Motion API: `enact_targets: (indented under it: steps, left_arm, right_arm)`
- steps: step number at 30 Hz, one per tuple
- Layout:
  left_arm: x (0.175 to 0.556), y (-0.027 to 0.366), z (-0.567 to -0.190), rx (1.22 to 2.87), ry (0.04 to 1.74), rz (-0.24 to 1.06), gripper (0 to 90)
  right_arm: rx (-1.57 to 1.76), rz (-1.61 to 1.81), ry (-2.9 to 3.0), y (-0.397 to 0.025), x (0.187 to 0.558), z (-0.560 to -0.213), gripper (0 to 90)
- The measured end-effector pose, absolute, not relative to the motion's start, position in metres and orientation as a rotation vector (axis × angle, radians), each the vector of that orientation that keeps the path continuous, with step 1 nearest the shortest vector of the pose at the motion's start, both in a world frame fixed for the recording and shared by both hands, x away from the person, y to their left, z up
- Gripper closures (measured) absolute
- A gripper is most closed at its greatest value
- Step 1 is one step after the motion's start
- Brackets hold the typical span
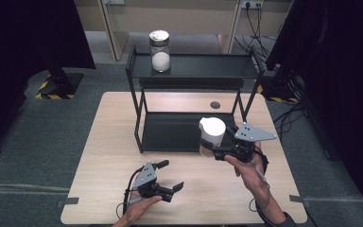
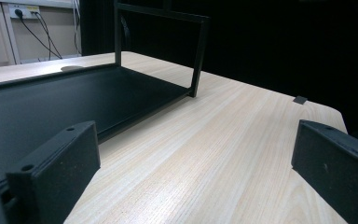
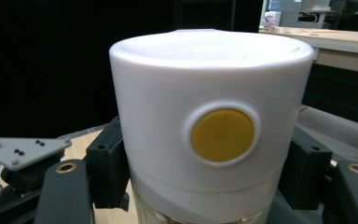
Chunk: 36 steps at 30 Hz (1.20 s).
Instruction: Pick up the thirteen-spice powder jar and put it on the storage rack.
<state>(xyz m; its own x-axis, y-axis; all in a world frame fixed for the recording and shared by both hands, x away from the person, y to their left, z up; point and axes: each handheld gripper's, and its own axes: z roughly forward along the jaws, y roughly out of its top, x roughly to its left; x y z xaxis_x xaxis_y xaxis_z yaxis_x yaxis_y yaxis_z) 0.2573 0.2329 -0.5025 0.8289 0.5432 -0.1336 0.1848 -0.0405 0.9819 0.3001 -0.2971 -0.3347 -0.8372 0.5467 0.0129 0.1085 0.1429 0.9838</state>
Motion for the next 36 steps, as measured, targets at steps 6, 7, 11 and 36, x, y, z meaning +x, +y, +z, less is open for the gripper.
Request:
enact_targets:
  steps: [6, 7, 11, 36]
  left_arm:
    - [0.258, 0.233, -0.503, 1.614, 0.584, 0.316, 0.5]
    - [0.258, 0.233, -0.503, 1.615, 0.585, 0.316, 0.5]
    - [0.258, 0.233, -0.503, 1.615, 0.589, 0.314, 0.5]
    - [0.258, 0.234, -0.504, 1.607, 0.599, 0.313, 0.5]
  right_arm:
    - [0.625, 1.758, 2.078, -0.294, 0.308, -0.320, 30.8]
    - [0.623, 1.759, 2.078, -0.294, 0.310, -0.317, 30.8]
    - [0.620, 1.766, 2.075, -0.292, 0.315, -0.304, 30.8]
    - [0.598, 1.799, 2.074, -0.278, 0.347, -0.235, 30.8]
